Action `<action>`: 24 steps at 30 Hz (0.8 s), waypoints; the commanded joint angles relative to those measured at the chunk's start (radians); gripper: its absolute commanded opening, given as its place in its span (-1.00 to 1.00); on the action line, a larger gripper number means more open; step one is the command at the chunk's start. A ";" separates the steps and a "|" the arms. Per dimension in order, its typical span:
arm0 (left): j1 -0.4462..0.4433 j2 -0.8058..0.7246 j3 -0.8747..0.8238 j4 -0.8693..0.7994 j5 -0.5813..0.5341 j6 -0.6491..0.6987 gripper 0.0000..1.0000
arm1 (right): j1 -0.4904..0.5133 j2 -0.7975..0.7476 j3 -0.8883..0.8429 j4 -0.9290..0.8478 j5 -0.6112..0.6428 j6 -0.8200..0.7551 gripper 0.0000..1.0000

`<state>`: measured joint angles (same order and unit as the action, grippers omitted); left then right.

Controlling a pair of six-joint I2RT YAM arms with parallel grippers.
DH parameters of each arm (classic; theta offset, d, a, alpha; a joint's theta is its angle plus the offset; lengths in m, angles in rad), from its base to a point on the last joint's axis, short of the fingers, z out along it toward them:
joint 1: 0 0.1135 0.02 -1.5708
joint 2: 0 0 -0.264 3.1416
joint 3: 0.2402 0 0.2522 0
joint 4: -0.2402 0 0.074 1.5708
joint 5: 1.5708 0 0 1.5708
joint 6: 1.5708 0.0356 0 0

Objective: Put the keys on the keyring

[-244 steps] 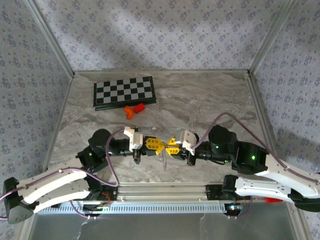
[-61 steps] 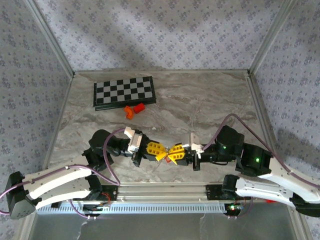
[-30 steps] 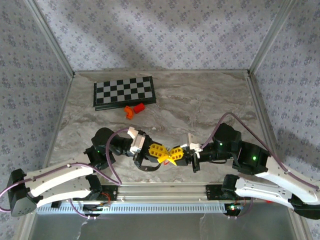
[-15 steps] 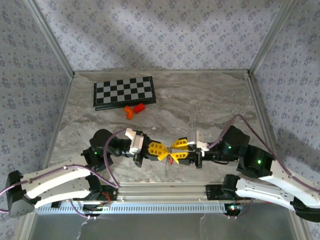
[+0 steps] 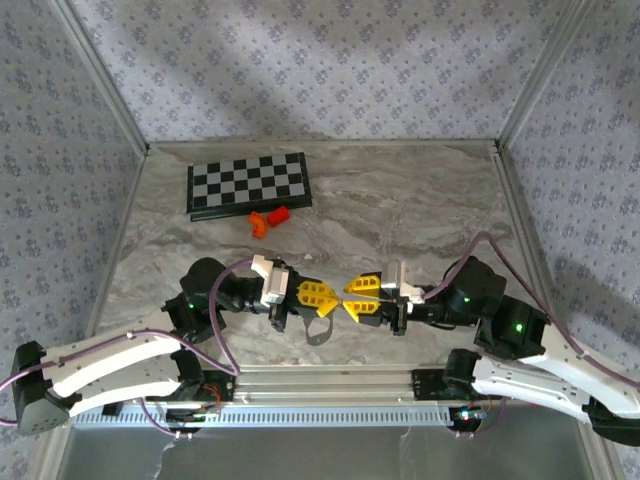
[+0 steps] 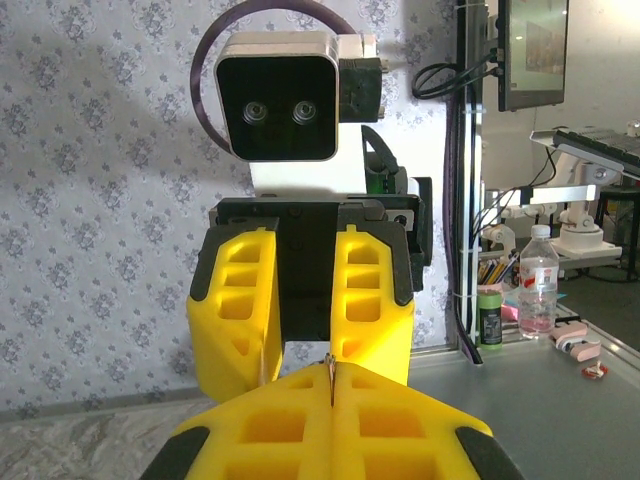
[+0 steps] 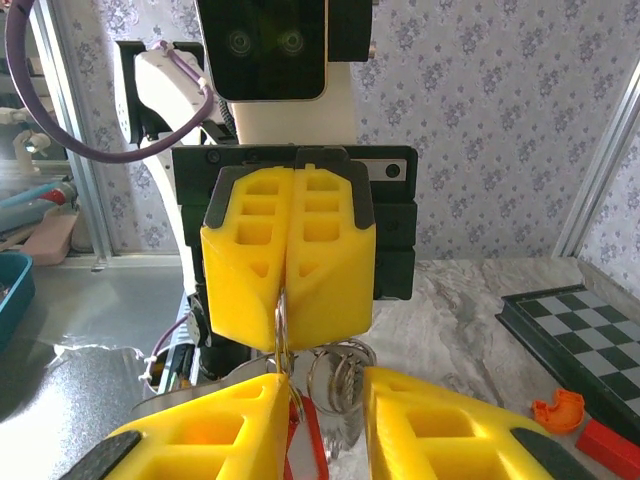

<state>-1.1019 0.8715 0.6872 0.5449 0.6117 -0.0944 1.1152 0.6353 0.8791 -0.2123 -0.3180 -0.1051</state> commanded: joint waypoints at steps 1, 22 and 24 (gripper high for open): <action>-0.009 0.002 0.004 0.021 -0.015 0.015 -1.00 | 0.009 -0.002 -0.017 0.048 -0.031 -0.017 -0.44; -0.009 0.017 0.003 0.032 -0.001 0.009 -1.00 | 0.009 -0.019 -0.050 0.103 -0.049 -0.027 -0.57; -0.009 0.017 0.003 0.033 -0.001 0.009 -1.00 | 0.008 -0.009 -0.048 0.095 -0.046 -0.028 -0.63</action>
<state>-1.1019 0.8913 0.6853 0.5411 0.6048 -0.0940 1.1179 0.6182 0.8337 -0.1444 -0.3557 -0.1226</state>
